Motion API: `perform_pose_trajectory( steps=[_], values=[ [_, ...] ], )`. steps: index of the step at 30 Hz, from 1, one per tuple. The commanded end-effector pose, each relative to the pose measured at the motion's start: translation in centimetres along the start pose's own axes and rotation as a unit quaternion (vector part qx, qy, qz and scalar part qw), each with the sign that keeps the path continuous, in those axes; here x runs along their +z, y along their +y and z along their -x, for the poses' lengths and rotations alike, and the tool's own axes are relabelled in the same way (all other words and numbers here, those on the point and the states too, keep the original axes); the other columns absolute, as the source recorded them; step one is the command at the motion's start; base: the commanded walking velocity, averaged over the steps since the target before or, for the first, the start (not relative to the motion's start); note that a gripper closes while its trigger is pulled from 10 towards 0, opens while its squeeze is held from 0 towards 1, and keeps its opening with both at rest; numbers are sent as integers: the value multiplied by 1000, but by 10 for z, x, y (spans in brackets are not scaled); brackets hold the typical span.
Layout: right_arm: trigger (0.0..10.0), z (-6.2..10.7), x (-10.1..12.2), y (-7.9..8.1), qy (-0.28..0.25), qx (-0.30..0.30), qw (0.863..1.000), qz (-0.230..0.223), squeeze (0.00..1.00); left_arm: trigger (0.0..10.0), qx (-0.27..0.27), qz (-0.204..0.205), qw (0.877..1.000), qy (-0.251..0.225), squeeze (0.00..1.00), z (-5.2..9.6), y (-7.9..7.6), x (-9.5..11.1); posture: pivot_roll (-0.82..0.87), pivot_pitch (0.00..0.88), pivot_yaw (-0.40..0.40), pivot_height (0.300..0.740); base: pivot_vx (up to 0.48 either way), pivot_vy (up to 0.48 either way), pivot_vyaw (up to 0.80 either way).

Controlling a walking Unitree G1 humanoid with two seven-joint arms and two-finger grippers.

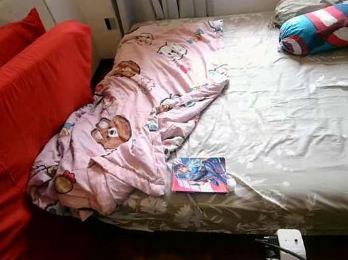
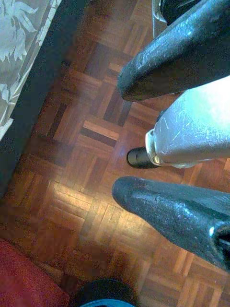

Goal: Clean up the room

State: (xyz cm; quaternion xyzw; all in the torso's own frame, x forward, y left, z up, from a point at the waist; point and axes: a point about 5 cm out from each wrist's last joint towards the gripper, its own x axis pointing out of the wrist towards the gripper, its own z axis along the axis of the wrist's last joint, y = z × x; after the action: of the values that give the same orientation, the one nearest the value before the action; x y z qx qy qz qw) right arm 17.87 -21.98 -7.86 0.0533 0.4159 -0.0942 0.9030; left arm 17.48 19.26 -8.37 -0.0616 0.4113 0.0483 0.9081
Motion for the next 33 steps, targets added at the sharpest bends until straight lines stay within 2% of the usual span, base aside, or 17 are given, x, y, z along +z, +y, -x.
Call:
perform_pose_trajectory(
  steps=[1,9,33],
  values=[
    [10000,-6,29,-8,1,26,999,19,0,10000,65,13,997,25,0,2,33,5,12,0,-18,740,0,0,0],
    [10000,-6,29,-8,7,24,999,26,0,10000,66,32,997,31,0,2,33,3,12,0,-22,740,0,0,0],
    [10000,-6,27,-8,9,25,999,33,0,10000,69,33,997,28,0,3,33,2,5,0,-23,740,0,0,0]
  ],
)
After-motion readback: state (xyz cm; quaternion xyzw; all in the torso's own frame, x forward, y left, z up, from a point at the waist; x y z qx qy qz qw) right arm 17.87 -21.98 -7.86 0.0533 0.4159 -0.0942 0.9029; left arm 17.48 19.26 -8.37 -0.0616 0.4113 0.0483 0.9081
